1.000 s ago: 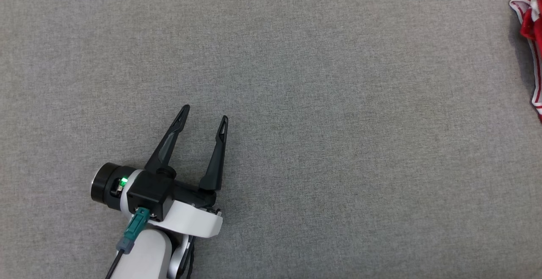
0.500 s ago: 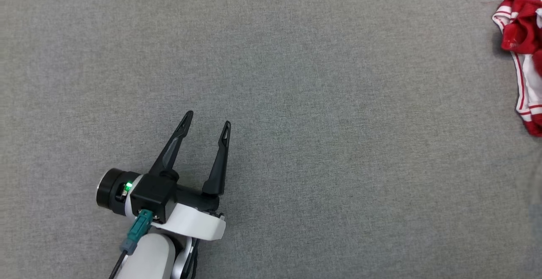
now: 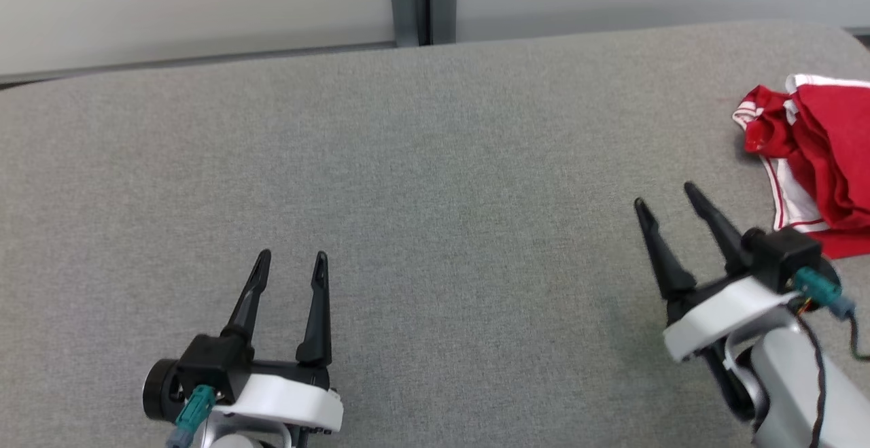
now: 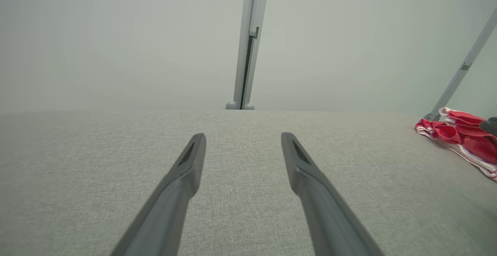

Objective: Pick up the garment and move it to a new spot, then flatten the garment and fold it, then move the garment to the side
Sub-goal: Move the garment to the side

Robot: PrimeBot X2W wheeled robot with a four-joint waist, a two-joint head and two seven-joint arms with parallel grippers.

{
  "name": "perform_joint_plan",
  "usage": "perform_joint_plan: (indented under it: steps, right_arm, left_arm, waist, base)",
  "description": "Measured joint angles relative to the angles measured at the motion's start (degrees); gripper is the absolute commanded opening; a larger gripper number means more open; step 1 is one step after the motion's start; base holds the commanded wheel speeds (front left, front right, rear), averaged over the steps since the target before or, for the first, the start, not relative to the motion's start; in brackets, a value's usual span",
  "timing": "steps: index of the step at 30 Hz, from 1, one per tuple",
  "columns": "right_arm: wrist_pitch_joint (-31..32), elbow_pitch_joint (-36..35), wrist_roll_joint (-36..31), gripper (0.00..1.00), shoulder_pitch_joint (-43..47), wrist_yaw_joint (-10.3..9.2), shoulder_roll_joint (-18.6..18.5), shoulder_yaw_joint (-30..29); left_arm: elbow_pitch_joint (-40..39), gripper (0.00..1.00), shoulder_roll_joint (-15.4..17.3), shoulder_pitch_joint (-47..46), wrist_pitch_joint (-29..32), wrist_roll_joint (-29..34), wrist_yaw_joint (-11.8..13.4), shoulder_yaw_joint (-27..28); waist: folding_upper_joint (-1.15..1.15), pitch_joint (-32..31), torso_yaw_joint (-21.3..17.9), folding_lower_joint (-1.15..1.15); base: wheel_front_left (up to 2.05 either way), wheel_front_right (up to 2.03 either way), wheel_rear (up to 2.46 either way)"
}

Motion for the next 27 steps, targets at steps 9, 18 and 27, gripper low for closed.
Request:
perform_joint_plan:
  steps: [9, 18, 27]
  right_arm:
    - [0.0, -12.21, -10.23, 1.0, 16.22, -0.01, 11.26, -11.79]
    - [-0.12, -18.73, -17.16, 1.0, 26.65, -0.01, 16.08, -19.52]
    - [-0.12, -18.28, -17.62, 1.0, 30.31, -0.01, 17.5, -19.96]
  left_arm:
    - [-3.63, 1.0, 0.02, 8.51, 0.01, -0.1, 1.97, 3.66]
    - [-8.53, 1.0, 0.0, 14.43, 0.0, 2.25, 1.24, 6.72]
    - [-7.21, 1.0, 0.01, 16.31, 0.0, 3.08, 1.53, 7.1]
  waist:
    - [0.0, -10.07, 1.29, 0.0]
    - [0.0, -15.41, 1.66, 0.0]
    - [0.0, -17.42, 0.62, 0.0]
  base:
    - [0.0, 0.0, 0.0]
    - [0.0, 0.0, 0.0]
    - [0.0, 0.0, 0.0]
